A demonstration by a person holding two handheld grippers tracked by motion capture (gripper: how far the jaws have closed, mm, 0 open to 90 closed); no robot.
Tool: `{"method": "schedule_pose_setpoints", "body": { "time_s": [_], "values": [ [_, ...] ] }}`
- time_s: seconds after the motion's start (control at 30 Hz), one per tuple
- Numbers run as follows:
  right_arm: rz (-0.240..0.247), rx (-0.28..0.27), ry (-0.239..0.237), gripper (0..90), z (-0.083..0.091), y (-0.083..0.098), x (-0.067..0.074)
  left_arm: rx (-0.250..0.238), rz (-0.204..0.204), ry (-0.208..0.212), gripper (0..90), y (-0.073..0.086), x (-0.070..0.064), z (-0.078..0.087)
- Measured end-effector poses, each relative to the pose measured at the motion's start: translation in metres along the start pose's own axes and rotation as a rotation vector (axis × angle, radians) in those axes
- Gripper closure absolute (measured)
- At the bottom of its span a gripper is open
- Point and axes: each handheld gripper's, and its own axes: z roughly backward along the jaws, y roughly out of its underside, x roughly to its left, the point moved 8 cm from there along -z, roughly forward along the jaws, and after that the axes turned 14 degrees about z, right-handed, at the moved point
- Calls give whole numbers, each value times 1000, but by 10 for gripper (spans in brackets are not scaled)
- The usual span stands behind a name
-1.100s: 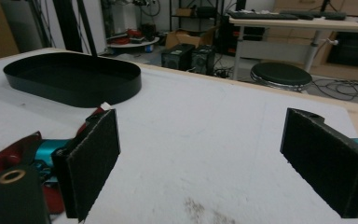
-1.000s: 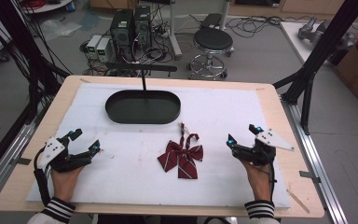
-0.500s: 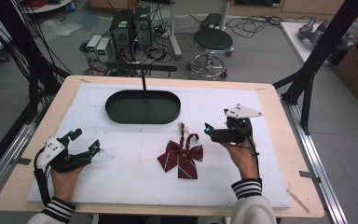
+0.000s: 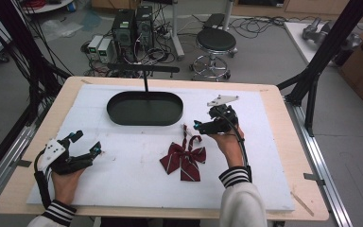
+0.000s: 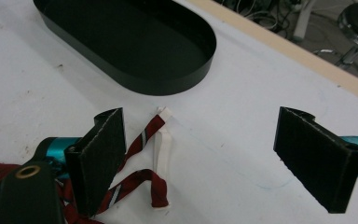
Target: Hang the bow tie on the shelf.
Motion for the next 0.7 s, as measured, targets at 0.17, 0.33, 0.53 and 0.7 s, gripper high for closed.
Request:
{"method": "schedule_pose_setpoints", "body": {
  "time_s": [0.17,0.33,0.53,0.7],
  "values": [
    [18,44,-31,196,-13,1,4,0,-2,0,156,0,0,0],
    [15,73,-59,263,-27,3,4,0,0,1,157,0,0,0],
    [4,131,-79,326,-39,8,5,1,-2,-1,160,0,0,0],
    [11,158,-112,335,-47,5,12,-3,-6,1,160,0,0,0]
  ]
}}
